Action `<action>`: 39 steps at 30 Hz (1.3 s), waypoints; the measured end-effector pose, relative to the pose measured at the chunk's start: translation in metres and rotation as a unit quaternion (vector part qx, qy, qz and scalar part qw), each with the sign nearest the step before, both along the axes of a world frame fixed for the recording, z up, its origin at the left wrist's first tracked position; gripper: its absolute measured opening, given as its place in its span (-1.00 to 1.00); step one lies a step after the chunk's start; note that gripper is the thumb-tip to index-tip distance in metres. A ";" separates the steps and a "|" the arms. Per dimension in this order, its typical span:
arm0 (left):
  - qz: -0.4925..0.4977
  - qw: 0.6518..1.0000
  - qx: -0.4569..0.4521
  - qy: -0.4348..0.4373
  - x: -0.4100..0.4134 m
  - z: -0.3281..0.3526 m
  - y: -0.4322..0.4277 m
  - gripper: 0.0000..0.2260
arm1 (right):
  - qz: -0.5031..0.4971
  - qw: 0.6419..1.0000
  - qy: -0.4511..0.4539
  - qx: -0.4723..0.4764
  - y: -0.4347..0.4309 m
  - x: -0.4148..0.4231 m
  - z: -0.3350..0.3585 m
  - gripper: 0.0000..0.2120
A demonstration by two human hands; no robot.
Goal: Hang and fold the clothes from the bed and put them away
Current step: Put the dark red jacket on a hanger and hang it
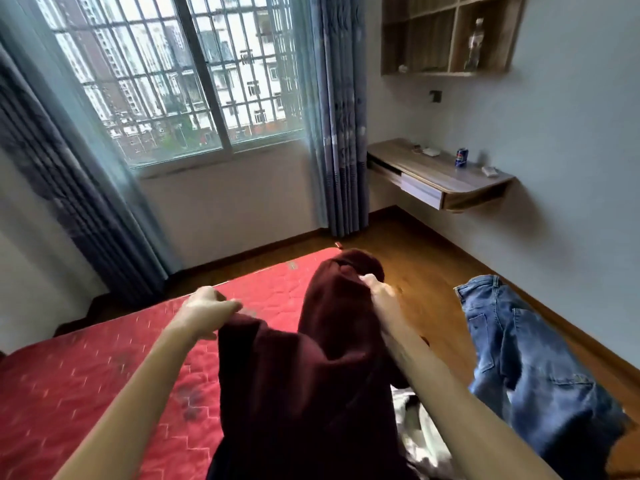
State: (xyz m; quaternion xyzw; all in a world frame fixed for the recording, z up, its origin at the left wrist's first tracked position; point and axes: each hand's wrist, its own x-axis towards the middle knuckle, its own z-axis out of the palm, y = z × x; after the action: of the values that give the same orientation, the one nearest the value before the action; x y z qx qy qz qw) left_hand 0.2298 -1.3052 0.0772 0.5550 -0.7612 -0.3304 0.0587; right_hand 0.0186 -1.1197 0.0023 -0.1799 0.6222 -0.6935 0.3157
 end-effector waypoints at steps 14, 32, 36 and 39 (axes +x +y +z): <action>0.059 0.867 0.353 0.347 -0.029 -0.029 0.067 -0.84 | 0.261 0.937 0.225 0.065 0.041 0.082 0.014 -0.82; -0.137 0.849 0.296 0.415 0.026 0.042 0.086 -0.88 | 0.206 0.903 0.376 0.005 0.042 0.067 0.000 -0.34; -0.119 0.889 0.269 0.351 0.019 0.032 0.071 -0.72 | 0.047 0.929 0.366 0.017 0.054 0.070 0.010 -0.79; -0.155 0.841 0.373 0.361 0.005 0.025 0.078 -0.91 | -0.076 0.931 0.356 0.041 0.093 0.059 0.027 -0.73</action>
State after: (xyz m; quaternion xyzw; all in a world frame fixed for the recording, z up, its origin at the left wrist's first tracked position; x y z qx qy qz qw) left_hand 0.2347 -1.2276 0.1025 0.2515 -0.5817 -0.7707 0.0660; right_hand 0.0772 -1.0268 0.0292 -0.3537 0.7334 -0.5799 0.0267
